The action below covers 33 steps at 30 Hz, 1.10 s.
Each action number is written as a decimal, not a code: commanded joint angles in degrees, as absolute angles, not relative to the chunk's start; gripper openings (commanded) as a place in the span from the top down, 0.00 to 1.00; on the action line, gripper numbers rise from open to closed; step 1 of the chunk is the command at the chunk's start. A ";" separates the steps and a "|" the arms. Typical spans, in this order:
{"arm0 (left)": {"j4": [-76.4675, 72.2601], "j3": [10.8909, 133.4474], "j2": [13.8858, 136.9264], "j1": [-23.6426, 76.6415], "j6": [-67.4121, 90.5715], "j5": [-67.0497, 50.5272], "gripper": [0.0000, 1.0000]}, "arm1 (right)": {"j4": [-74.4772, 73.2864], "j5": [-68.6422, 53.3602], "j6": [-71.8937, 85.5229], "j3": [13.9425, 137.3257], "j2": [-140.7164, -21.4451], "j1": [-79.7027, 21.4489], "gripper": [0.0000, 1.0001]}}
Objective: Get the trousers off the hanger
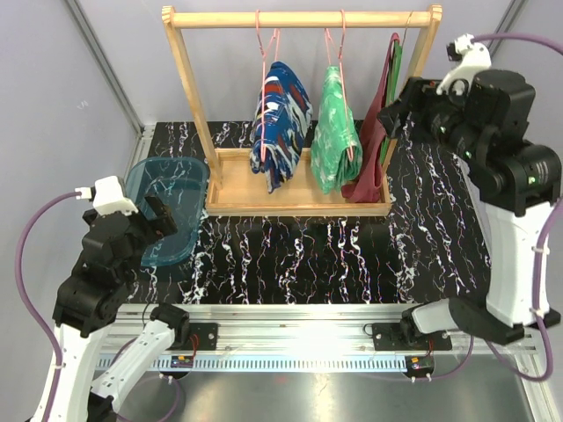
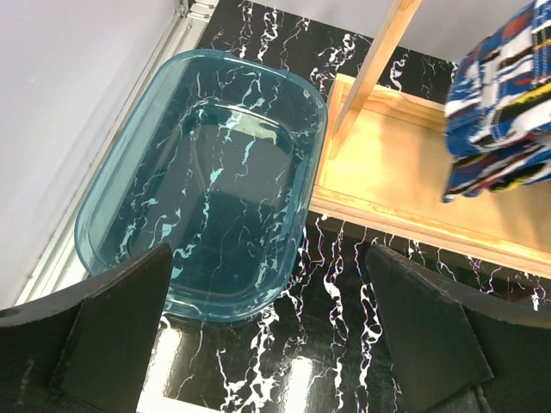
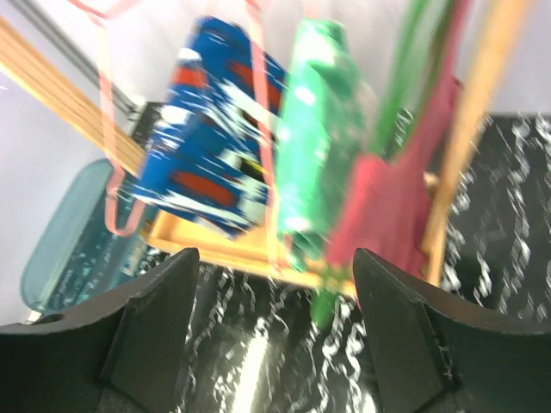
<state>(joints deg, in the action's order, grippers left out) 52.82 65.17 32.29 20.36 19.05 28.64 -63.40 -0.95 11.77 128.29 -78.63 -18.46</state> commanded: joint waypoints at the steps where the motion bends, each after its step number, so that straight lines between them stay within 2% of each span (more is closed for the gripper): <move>1: 49.92 67.15 34.71 20.48 18.11 26.02 0.01 | -67.32 -1.24 10.99 137.88 -84.70 -21.87 0.21; 5: 49.66 66.97 35.59 20.57 18.28 25.05 0.01 | -68.64 4.91 9.15 145.61 -91.13 -26.18 0.24; 9: 49.57 66.71 36.21 20.48 18.37 24.61 0.01 | -67.07 11.77 8.00 144.94 -95.18 -28.39 0.27; 24: 49.66 66.18 36.74 20.48 18.54 22.85 0.01 | -45.37 12.74 9.58 120.42 -94.84 -29.62 0.43; 27: 49.57 66.01 36.74 20.48 18.46 22.76 0.01 | -41.77 13.71 10.02 116.03 -94.05 -29.62 0.53; 28: 49.66 66.01 36.83 20.48 18.46 22.59 0.01 | -40.88 14.41 10.11 113.93 -93.87 -29.62 0.62; 30: 49.57 66.18 36.83 20.48 18.46 22.15 0.01 | -38.42 15.03 10.28 112.07 -92.73 -29.62 0.68; 32: 49.57 66.18 36.83 20.48 18.46 21.80 0.01 | -37.18 15.21 10.37 110.39 -92.11 -29.53 0.81; 33: 49.57 66.18 36.83 20.48 18.46 21.45 0.01 | -36.83 15.21 10.37 110.30 -91.94 -29.62 0.80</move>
